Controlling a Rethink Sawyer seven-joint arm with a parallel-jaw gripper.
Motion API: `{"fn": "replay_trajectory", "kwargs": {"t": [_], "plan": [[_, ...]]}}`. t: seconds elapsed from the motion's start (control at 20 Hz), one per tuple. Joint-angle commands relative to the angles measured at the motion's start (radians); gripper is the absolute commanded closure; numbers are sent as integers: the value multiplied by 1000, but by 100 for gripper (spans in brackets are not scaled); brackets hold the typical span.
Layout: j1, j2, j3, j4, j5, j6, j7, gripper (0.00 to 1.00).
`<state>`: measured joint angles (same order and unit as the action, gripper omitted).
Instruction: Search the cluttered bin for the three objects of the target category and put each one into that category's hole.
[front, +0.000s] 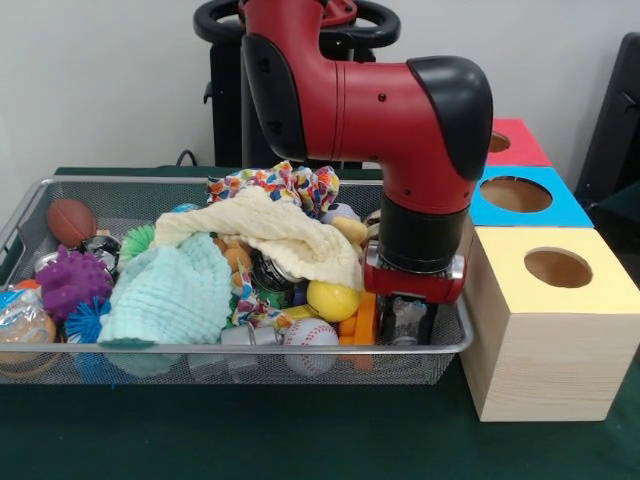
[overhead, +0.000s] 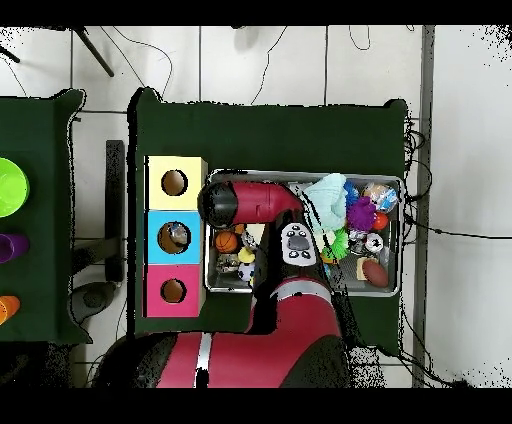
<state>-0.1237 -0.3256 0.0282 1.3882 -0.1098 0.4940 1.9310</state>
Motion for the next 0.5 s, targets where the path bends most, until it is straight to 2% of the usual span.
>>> {"fn": "replay_trajectory", "kwargs": {"t": [0.05, 0.25, 0.5], "plan": [[62, -77, 34, 96, -9, 110, 70, 100], [57, -133, 30, 104, 5, 180, 45, 100], [49, -168, 32, 94, 10, 254, 21, 100]]}}
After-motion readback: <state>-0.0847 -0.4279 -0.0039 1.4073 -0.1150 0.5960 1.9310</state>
